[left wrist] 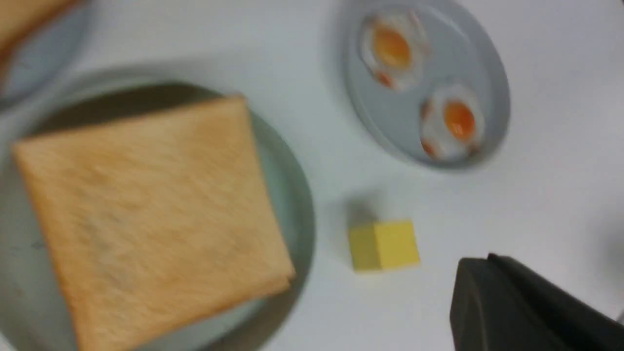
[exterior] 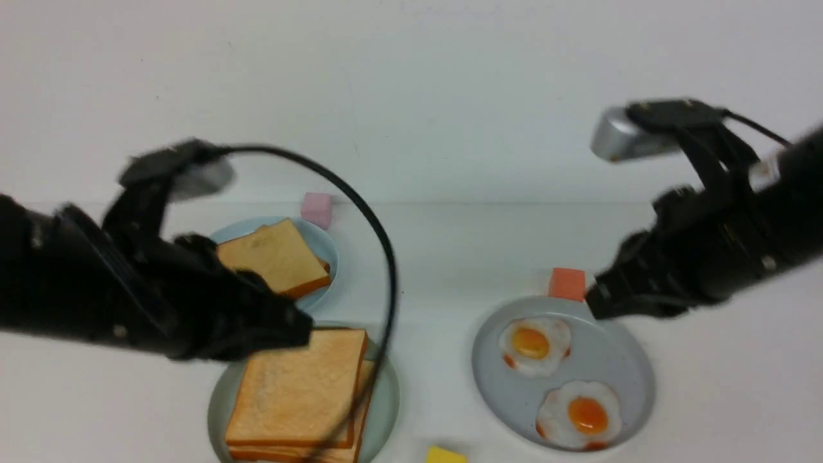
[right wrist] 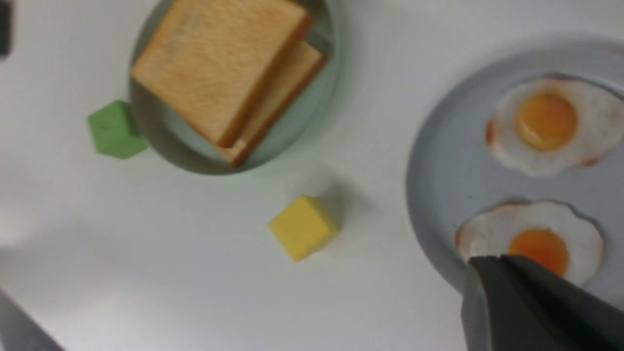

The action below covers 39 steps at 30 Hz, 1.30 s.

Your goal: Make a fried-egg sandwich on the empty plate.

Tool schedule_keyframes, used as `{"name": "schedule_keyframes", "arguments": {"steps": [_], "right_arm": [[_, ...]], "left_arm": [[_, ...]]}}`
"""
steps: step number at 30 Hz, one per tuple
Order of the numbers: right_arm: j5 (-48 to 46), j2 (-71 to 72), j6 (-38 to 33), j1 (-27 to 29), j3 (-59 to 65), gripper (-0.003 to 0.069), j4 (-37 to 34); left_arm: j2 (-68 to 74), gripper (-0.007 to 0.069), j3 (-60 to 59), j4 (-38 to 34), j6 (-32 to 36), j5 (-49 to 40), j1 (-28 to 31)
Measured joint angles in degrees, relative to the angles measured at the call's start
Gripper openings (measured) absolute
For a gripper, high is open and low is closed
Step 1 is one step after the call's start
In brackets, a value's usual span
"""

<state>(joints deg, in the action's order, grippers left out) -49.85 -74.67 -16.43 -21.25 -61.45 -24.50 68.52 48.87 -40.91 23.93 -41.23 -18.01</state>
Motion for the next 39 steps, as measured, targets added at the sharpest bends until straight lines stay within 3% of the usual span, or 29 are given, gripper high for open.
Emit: {"name": "schedule_keyframes", "arguments": {"steps": [4,7,14,20,39], "right_arm": [[8.3,11.7,1.5,0.0,12.2,-0.0011,0.3],[13.9,22.9,-1.5,0.0,20.8,-0.0011,0.6],[32.4,48.2,-4.0,0.0,39.4,-0.0011,-0.7],[42.6,64.2,-4.7,0.0,51.1,-0.001,-0.8],[46.6,65.5,-4.7,0.0,52.1,0.0003,-0.6]], "left_arm": [[-6.3,-0.0013,-2.8,9.6,-9.2,-0.2,-3.7],[-13.9,-0.0013,-4.7,14.5,-16.0,-0.2,-3.7],[-33.8,-0.0013,-12.8,17.4,-26.2,-1.1,-3.7],[-47.8,-0.0013,-19.8,18.0,-26.9,-1.8,-3.7],[-51.4,-0.0013,-20.3,18.0,-27.1,-0.9,-3.7]]}}
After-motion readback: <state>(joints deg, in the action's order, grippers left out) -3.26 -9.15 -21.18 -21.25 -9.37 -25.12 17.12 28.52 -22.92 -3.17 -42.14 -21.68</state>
